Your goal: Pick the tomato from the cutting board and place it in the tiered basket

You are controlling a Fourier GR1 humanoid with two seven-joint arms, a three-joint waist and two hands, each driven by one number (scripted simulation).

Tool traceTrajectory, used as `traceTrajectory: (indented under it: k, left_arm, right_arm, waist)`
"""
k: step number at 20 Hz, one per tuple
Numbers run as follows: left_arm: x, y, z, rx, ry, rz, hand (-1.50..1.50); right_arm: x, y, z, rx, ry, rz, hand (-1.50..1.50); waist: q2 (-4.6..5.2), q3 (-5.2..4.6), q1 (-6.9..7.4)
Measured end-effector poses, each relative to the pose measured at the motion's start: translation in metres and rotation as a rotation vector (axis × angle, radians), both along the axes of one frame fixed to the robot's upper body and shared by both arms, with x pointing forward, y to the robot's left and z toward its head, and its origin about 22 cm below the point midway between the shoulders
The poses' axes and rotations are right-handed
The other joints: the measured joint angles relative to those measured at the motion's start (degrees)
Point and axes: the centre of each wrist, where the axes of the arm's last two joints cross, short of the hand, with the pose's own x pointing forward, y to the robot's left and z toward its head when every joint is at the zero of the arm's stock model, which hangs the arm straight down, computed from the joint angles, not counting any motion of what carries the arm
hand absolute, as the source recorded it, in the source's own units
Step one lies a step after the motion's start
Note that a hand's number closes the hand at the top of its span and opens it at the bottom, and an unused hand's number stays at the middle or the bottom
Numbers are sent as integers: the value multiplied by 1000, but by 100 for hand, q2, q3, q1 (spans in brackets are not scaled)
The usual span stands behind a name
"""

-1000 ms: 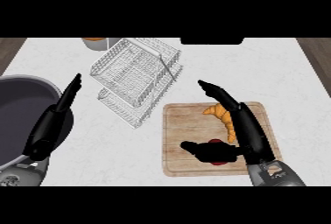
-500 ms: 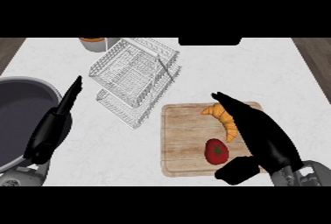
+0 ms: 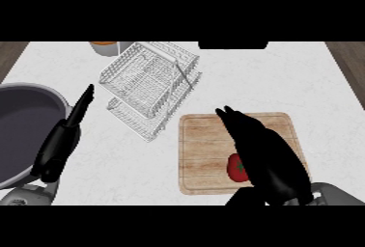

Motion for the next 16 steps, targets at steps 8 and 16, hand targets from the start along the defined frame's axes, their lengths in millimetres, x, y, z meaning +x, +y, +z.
traceTrajectory:
  k: [8, 16]
  left_arm:
    - [0, 1, 0, -2, 1, 0, 0]
    - [-4, 4, -1, 0, 4, -1, 0]
  right_arm:
    - [11, 28, -36, -127, 32, -31, -150]
    - [23, 37, -71, -243, 68, -101, -150]
  waist:
    - [5, 2, -5]
    - [4, 8, -39]
